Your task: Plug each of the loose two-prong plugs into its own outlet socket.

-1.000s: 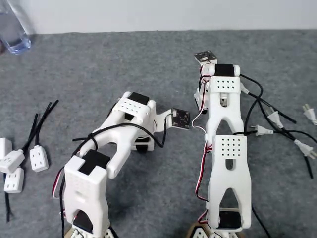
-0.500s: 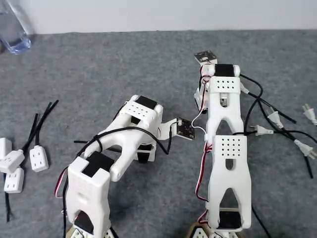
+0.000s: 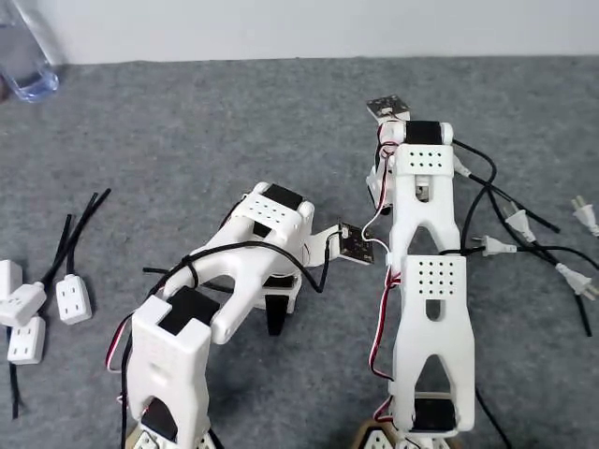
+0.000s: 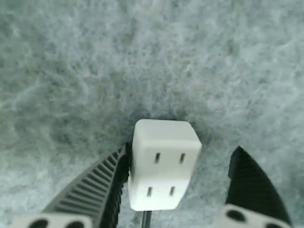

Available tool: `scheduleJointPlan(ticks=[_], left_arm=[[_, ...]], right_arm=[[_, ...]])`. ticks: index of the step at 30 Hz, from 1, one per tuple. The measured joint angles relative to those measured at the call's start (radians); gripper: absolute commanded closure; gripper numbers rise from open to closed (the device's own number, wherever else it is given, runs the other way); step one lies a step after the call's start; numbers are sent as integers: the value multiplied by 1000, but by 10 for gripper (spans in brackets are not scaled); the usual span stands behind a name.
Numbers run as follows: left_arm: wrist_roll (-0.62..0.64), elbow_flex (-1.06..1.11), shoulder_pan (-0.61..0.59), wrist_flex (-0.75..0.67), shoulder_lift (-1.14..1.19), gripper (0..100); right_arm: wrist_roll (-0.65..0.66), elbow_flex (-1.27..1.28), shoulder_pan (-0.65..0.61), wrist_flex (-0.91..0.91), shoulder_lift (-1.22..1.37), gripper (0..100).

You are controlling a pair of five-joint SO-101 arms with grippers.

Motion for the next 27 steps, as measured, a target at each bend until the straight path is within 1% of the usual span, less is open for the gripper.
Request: scheduleJointPlan(ticks=[4,9,13,17,20,22,27], left_arm=[[0,-87,2,97,0,676],[3,-276,0,245,2,676],[61,-408,11,270,8,676],[83,-585,20,270,17,676],[97,-695,55,265,14,676],[146,-755,81,265,14,676],[256,-885,130,267,14,676]], right_arm=[[0,0,0,0,0,843],[0,0,0,0,0,843],[0,2,2,0,0,843],[-11,0,18,0,0,843],[-109,-32,40,0,14,841],[-180,-40,49,0,15,841],[-213,-40,49,0,15,840]])
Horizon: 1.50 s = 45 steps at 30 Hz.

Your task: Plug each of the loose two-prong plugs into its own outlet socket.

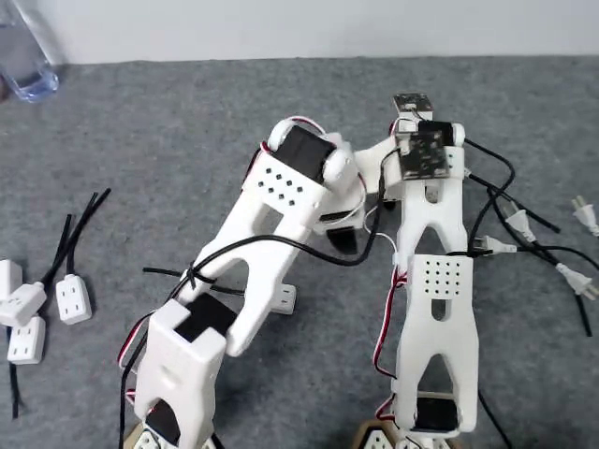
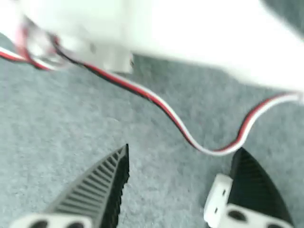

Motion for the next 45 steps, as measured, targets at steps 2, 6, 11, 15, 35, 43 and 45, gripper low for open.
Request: scheduleJointPlan(ticks=[2,6,11,15,35,43,45], left_arm=[[57,-46,2,2,0,676],[215,-152,17,5,-41,676],[253,-354,104,5,-219,677],[313,-425,49,5,-396,677],[371,404,-934,-49,-908,677],[350,1359,-1074,-628,-1171,677],[350,1590,-1082,-763,-1254,677]], right_arm=[[0,0,0,0,0,840],[0,0,5,-15,0,840],[11,-12,18,-18,2,840],[12,-44,20,-12,14,840],[107,-26,146,2,-341,843],[298,368,144,2,-910,841],[373,506,143,2,-1031,840]])
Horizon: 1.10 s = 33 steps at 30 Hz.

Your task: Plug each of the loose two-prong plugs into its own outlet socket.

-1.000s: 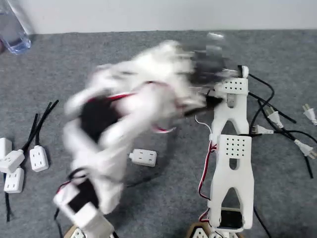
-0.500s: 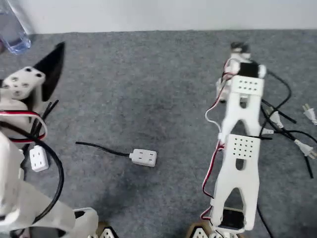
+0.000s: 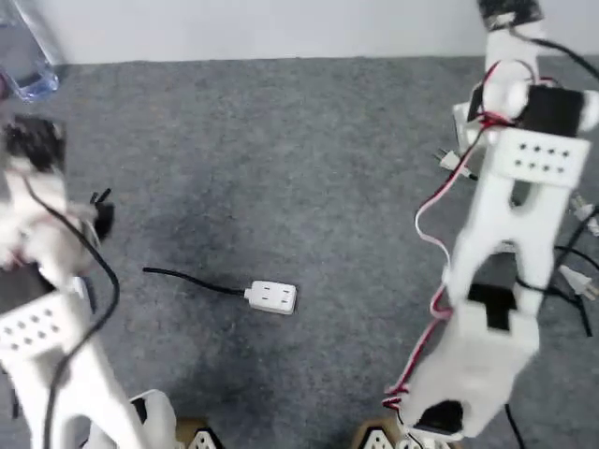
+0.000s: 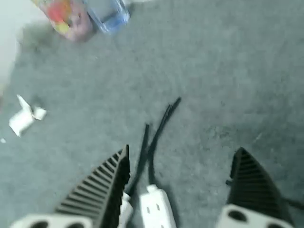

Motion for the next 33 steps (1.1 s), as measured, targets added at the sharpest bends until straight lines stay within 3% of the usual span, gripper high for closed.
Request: scheduleJointPlan(ticks=[5,14,20,26,33], left_arm=[[0,425,-3,-196,-224,677],[23,802,29,-238,-612,677],[12,913,51,-212,-832,677],[11,924,48,-37,-990,677],[-25,924,95,41,-1010,677]], right_arm=[[163,285,66,0,-155,840],[471,356,313,0,-172,840],[733,356,460,0,-78,840],[944,356,519,-126,72,840],[1088,356,454,-265,213,791]])
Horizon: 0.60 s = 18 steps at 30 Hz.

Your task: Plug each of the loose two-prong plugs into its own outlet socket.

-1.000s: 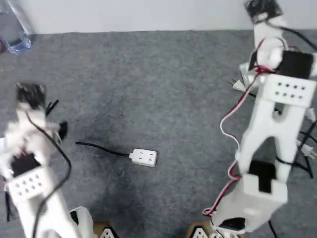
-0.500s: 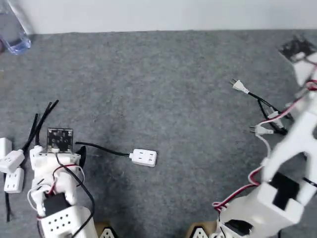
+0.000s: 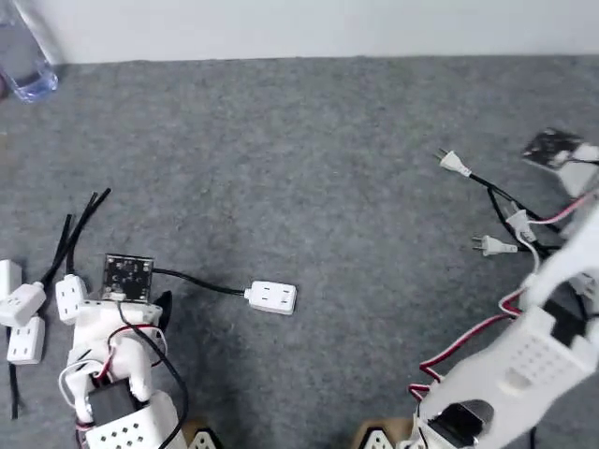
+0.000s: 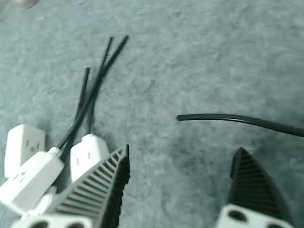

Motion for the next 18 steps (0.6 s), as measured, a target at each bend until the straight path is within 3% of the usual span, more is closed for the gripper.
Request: scheduleJointPlan(ticks=[4,18], left_arm=[[0,0,23,2,0,677],[-3,0,31,0,3,677]], right_arm=[[23,0,-72,-9,61,694],[350,0,-138,121,218,713]])
